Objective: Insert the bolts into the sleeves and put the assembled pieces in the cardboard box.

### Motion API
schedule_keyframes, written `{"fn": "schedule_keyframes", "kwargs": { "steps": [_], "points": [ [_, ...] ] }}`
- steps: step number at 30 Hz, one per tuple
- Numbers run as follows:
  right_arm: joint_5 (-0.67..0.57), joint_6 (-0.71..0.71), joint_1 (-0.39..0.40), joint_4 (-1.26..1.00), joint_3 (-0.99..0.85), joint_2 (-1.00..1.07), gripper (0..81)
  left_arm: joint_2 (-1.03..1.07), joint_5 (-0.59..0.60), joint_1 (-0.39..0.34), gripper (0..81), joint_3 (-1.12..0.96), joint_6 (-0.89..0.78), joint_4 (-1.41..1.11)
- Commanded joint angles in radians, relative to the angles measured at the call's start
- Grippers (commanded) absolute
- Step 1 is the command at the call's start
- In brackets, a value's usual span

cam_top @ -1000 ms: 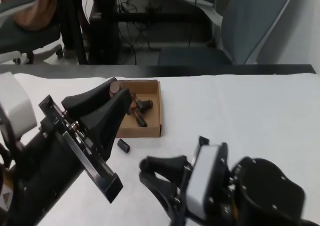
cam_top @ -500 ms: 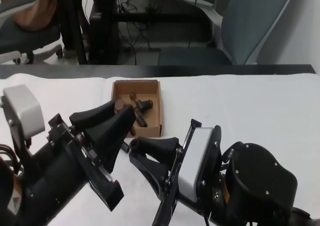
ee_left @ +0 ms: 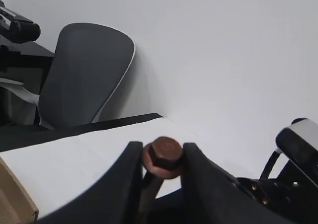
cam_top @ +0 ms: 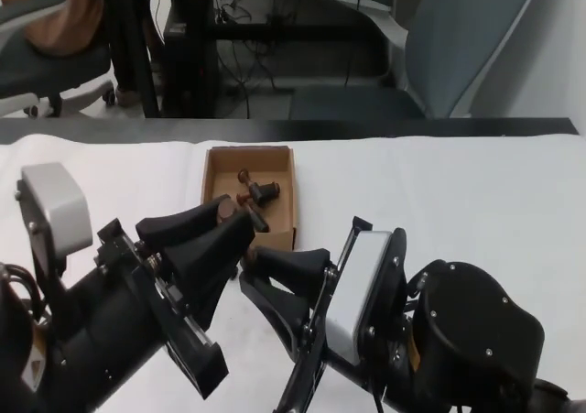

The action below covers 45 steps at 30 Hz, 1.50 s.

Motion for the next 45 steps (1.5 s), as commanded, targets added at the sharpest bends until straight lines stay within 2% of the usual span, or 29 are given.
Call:
{"fn": "schedule_keyframes", "kwargs": {
  "steps": [1,4,10,19,20,21,23,24,25,27,30,33,37,43,44,45],
  "points": [
    [0.004,-0.010,-0.003,-0.086,-0.010,-0.004,0.6,0.001,0.005,-0.003,1.8,-0.002,-0.008,0.051],
    [-0.010,-0.010,-0.003,-0.157,-0.010,-0.004,0.6,0.001,0.002,-0.001,1.8,-0.002,-0.008,0.077],
    [-0.038,-0.005,0.022,-0.207,-0.008,-0.034,0.6,0.001,-0.110,-0.001,1.8,-0.002,-0.005,0.077],
    [-0.053,-0.007,0.096,-0.210,-0.008,-0.045,0.6,0.001,-0.092,-0.001,0.3,-0.002,-0.005,0.077],
    [-0.041,-0.007,0.096,-0.210,-0.008,-0.048,0.6,0.001,-0.072,-0.001,6.0,-0.002,-0.005,0.075],
    [-0.025,-0.005,0.096,-0.210,-0.008,-0.050,0.6,0.001,-0.050,-0.001,15.8,-0.002,-0.005,0.075],
    [-0.001,-0.005,0.096,-0.210,-0.008,-0.050,0.6,0.001,-0.034,-0.001,44.7,-0.002,-0.005,0.075],
    [0.008,-0.005,0.094,-0.210,-0.008,-0.050,0.6,0.001,-0.046,-0.001,65.0,-0.002,-0.015,0.075],
    [0.026,-0.005,0.093,-0.202,-0.008,-0.050,0.6,0.001,-0.067,-0.001,70.0,-0.002,-0.022,0.075],
    [0.034,-0.005,0.088,-0.189,-0.008,-0.050,0.6,0.001,-0.102,-0.001,70.0,-0.002,-0.043,0.075],
    [0.127,-0.002,0.088,-0.136,-0.008,-0.050,0.6,0.001,-0.101,-0.001,70.0,-0.002,-0.048,0.002],
    [0.177,0.024,0.057,0.002,-0.032,-0.050,0.6,-0.016,-0.099,-0.001,70.0,-0.002,-0.046,-0.121],
    [0.178,0.020,-0.020,0.241,-0.132,-0.050,0.6,-0.090,-0.070,-0.001,70.0,-0.002,0.008,-0.162],
    [0.168,0.020,-0.197,0.628,-0.398,-0.025,0.6,-0.286,-0.048,-0.001,70.0,-0.002,0.063,0.084],
    [0.152,0.020,-0.228,0.698,-0.449,-0.012,0.6,-0.320,-0.048,-0.001,64.4,-0.002,0.065,0.146],
    [0.128,0.020,-0.258,0.764,-0.503,0.003,0.6,-0.351,-0.048,-0.001,52.2,-0.002,0.065,0.231]
  ]
}}
